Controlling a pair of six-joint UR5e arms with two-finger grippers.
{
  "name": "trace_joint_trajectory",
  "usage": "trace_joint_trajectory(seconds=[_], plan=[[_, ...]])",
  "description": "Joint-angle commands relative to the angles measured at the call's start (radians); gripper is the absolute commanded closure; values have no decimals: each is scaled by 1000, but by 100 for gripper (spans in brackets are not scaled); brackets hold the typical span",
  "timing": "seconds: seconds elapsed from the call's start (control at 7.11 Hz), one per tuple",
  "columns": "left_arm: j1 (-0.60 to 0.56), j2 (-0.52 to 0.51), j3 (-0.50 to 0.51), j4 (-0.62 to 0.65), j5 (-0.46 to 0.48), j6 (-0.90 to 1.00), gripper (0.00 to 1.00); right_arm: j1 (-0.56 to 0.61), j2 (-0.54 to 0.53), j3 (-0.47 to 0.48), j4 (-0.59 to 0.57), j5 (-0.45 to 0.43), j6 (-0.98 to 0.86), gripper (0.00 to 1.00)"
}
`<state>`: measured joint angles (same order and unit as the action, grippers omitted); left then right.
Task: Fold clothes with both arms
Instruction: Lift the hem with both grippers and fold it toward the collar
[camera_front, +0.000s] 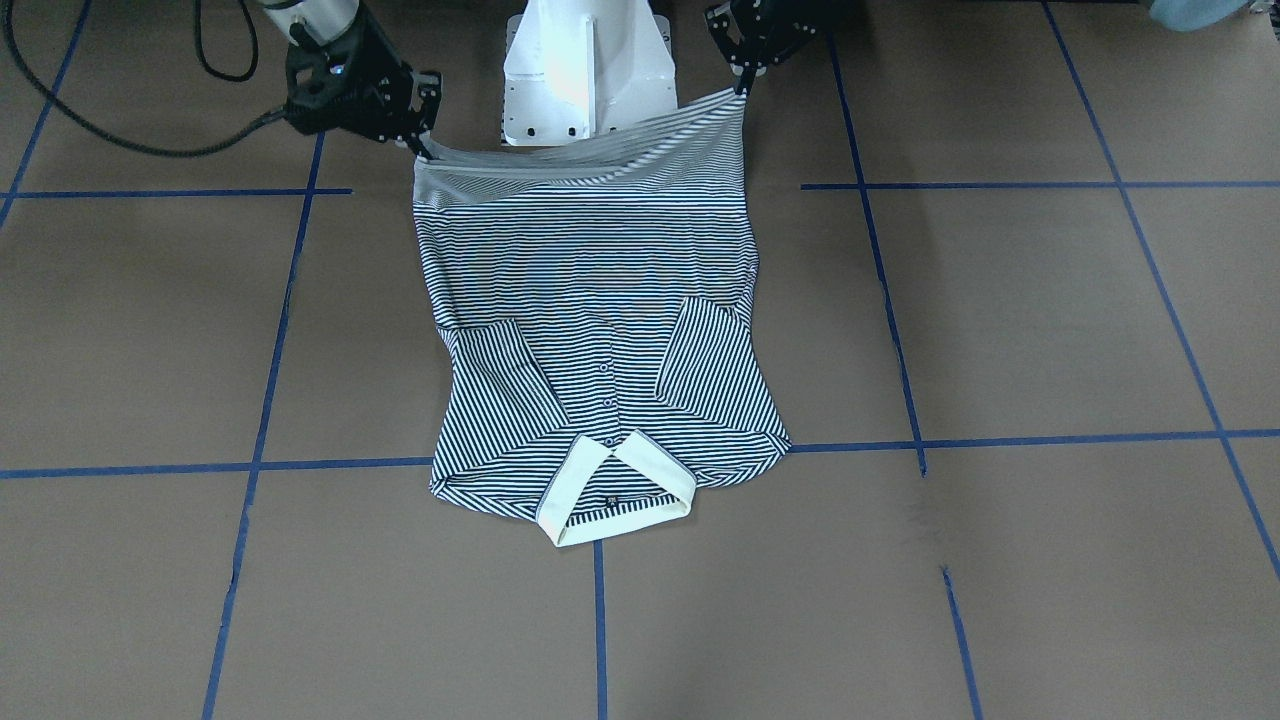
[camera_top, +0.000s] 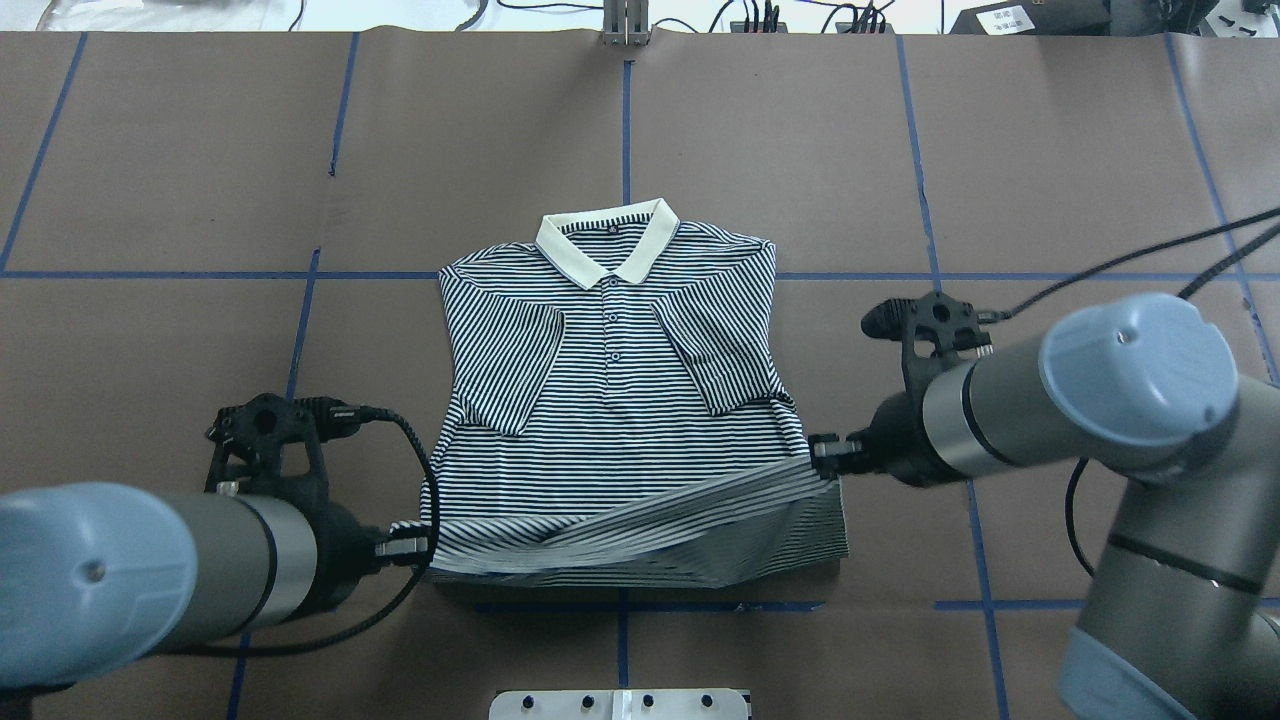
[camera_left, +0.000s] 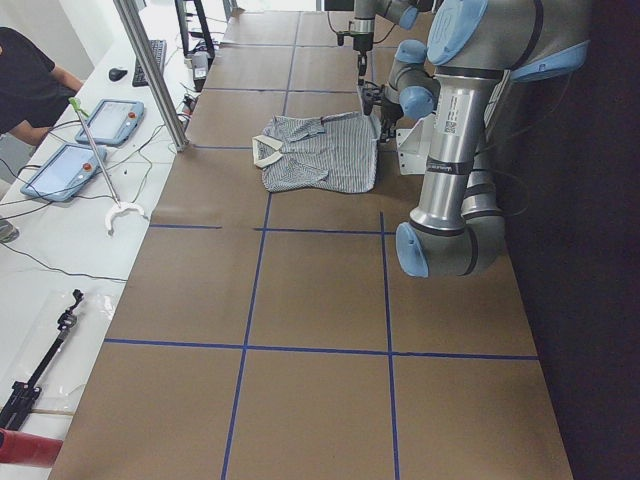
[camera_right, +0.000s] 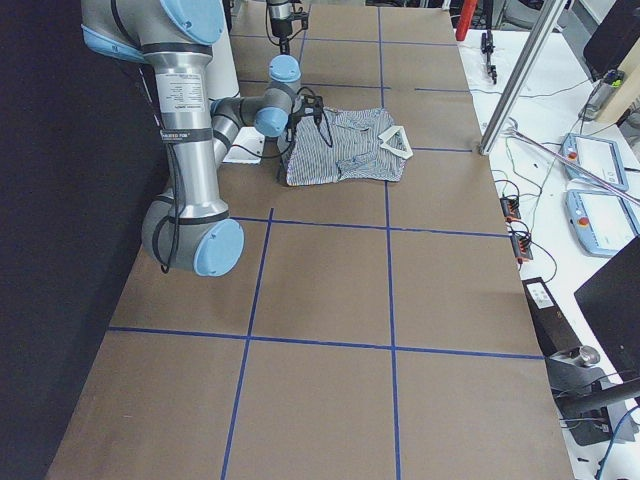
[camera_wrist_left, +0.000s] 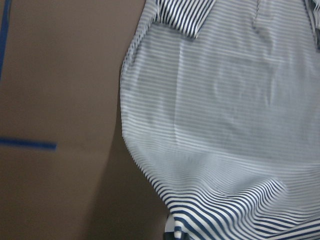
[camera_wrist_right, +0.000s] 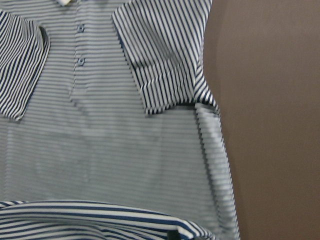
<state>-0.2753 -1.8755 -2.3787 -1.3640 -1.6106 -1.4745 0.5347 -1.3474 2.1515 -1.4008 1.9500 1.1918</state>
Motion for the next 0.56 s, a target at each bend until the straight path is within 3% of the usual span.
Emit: trace_joint_trajectory(seconds=[0.0,0.42], plan=[[-100,-4,164,-152,-9,65,100,160,118,-215,2,1,-179,100],[-272,-42,277,-194,-67,179,100,237,290,-416,3,0,-182,100]])
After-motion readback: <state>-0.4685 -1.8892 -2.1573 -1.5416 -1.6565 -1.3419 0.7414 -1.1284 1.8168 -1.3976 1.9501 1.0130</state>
